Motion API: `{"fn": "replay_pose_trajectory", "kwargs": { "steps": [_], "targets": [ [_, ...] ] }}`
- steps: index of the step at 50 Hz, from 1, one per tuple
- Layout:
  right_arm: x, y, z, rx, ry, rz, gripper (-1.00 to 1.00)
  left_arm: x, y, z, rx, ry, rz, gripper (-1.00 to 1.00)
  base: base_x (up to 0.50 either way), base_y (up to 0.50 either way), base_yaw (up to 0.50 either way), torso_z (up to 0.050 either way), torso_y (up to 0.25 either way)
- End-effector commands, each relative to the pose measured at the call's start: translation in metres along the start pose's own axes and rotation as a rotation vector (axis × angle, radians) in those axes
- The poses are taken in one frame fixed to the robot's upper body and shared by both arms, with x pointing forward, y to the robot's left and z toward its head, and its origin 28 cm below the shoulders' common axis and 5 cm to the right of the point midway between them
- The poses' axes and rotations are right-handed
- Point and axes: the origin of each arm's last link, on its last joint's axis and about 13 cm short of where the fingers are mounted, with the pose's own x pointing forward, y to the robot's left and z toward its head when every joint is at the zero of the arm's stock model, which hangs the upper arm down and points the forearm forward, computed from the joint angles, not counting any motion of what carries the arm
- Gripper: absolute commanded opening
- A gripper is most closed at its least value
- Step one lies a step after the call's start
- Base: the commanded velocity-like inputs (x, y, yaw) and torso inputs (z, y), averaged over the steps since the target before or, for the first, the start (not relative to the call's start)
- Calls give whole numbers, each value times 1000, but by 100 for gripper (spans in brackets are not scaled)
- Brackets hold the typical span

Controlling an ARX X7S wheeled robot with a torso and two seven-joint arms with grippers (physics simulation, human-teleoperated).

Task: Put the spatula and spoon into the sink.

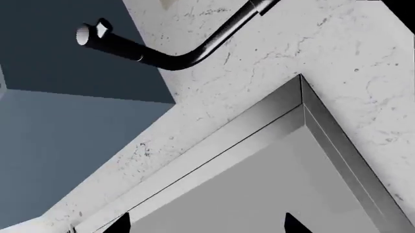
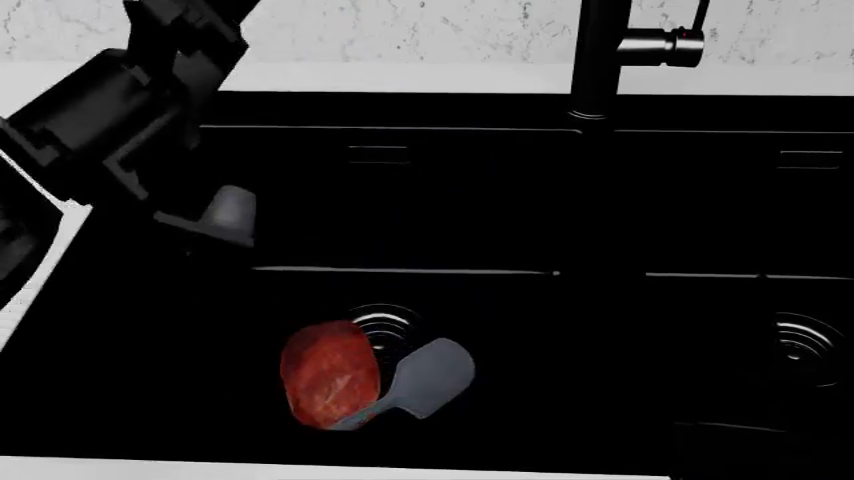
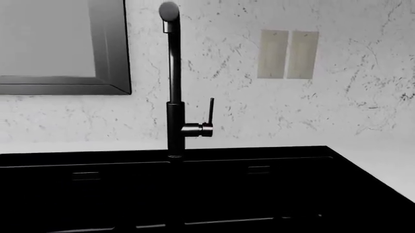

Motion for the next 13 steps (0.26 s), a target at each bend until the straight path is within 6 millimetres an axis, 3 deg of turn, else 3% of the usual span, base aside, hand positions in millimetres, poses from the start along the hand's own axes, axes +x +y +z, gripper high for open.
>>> {"fn": "replay_pose_trajectory", "kwargs": {
  "steps": [1, 7, 10, 13],
  "targets": [
    [1, 0, 5, -8, -52, 30, 100, -37, 47, -31, -94, 148, 124, 100, 0, 0, 0, 0, 0],
    [0, 1, 6, -11, -50, 31, 100, -59, 38, -32, -291, 301, 87, 100, 0, 0, 0, 0, 0],
    [0, 1, 7, -13, -53, 36, 100, -71, 28, -26, -501, 358, 46, 100, 0, 0, 0, 0, 0],
    [0, 1, 7, -16, -53, 41, 100, -87, 13, -7, -820, 414, 57, 100, 0, 0, 0, 0, 0]
  ]
}}
